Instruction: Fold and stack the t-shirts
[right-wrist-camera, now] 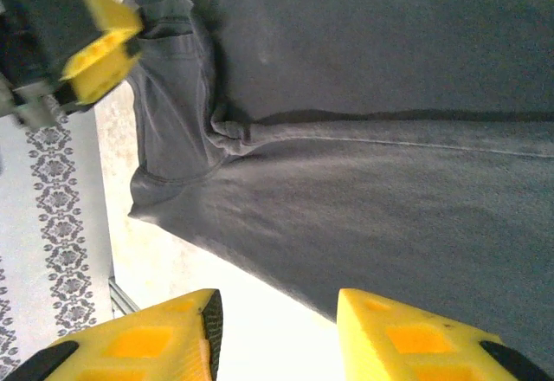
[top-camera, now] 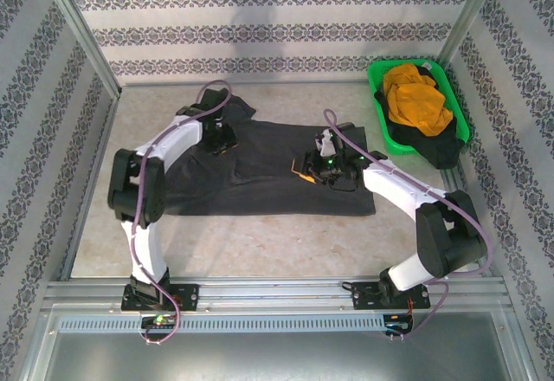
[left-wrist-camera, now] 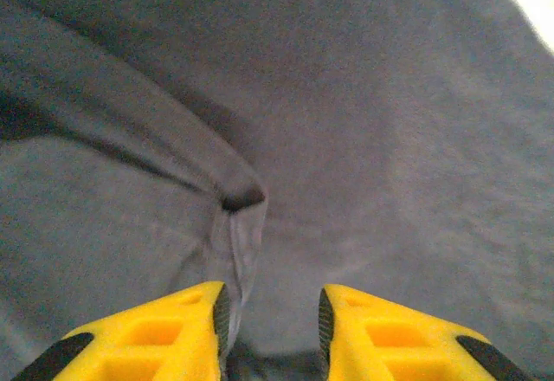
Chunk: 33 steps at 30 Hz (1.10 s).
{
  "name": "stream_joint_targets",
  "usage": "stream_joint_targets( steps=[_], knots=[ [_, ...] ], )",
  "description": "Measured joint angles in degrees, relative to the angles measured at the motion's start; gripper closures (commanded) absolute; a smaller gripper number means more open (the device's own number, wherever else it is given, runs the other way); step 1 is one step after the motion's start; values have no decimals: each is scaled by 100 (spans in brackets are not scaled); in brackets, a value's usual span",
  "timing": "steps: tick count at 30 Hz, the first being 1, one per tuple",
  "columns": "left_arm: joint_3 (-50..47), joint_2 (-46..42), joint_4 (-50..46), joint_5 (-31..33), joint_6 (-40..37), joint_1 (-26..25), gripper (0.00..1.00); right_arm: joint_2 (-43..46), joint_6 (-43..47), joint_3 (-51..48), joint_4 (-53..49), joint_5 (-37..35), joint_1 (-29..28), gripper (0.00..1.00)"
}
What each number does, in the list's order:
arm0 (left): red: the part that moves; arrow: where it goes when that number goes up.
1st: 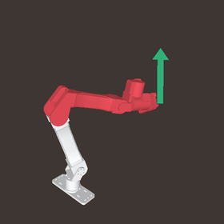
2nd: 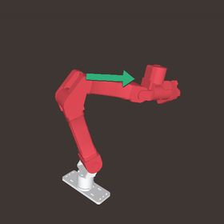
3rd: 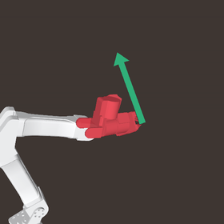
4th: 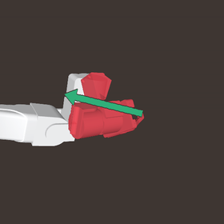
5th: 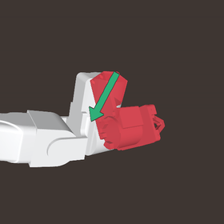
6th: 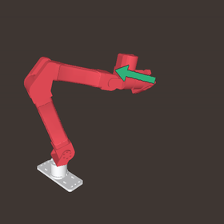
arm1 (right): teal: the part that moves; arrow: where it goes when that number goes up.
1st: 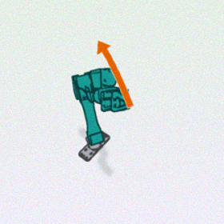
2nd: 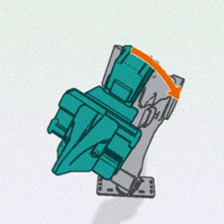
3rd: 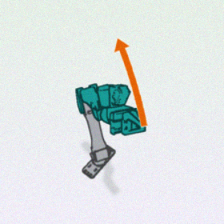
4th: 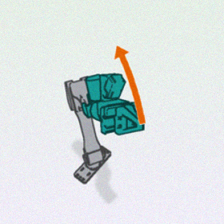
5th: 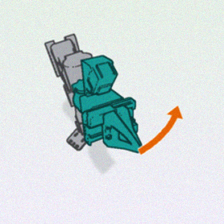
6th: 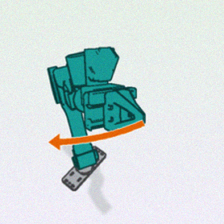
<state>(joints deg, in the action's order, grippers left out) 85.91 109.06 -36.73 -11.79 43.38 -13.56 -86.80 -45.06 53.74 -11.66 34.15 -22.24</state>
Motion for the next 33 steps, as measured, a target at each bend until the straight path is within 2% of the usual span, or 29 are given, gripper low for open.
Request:
stream_joint_targets(
  steps=[3,6,11,21,24,28,33],
  knots=[
    [-656,-616,149,-109,264,343,82,-15,0,-90,20,2,4,61],
    [-1062,-702,284,-234,470,822,90,-98,0,-98,81,2,39,63],
    [-1220,-221,363,-319,584,1375,92,-229,0,-98,87,2,39,63],
    [-140,918,393,-426,573,1434,92,-251,0,-98,76,0,39,63],
    [136,1104,317,-420,551,1432,86,-251,0,-98,74,0,55,63],
    [348,1285,136,-387,472,1416,66,-251,0,-98,72,-4,114,63],
    [439,1300,107,-391,361,1366,51,-286,2,-98,72,-4,151,63]
  ],
)
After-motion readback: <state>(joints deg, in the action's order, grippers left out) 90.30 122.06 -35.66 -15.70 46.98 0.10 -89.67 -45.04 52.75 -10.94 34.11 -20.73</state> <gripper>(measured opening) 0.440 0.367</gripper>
